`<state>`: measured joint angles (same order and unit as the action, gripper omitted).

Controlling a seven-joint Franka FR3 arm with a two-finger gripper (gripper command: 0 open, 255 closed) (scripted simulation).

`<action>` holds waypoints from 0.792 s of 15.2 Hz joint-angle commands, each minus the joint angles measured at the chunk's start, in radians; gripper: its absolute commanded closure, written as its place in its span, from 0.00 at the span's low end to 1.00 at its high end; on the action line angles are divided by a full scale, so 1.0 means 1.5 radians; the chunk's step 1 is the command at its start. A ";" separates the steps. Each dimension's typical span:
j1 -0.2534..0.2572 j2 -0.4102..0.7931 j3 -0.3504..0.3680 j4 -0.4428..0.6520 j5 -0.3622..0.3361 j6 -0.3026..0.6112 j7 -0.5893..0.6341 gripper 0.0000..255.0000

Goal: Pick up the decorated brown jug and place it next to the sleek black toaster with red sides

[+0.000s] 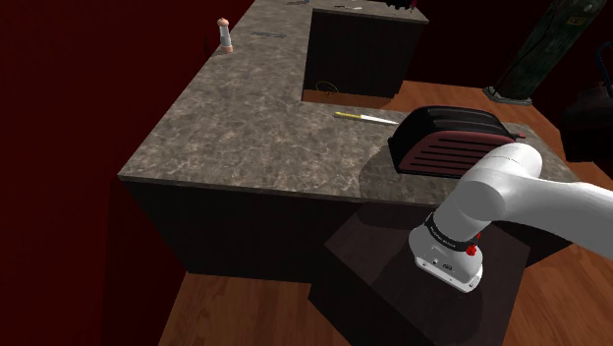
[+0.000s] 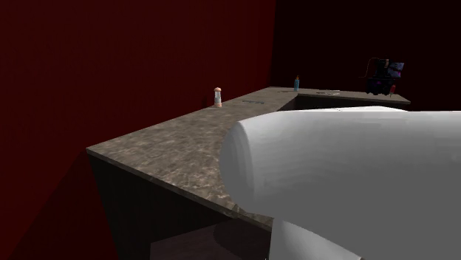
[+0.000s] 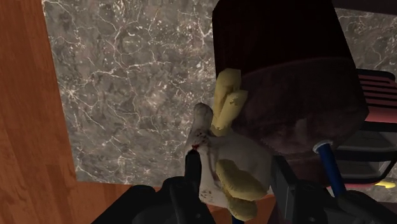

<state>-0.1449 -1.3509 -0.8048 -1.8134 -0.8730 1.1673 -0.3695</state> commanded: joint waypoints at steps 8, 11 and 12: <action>-0.029 -0.062 -0.027 -0.090 -0.032 0.037 0.007 1.00; -0.039 -0.081 -0.039 -0.117 -0.044 0.048 0.008 1.00; -0.042 -0.088 -0.043 -0.126 -0.049 0.051 0.008 1.00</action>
<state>-0.2020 -1.4712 -0.8637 -1.9897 -0.9385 1.2377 -0.3556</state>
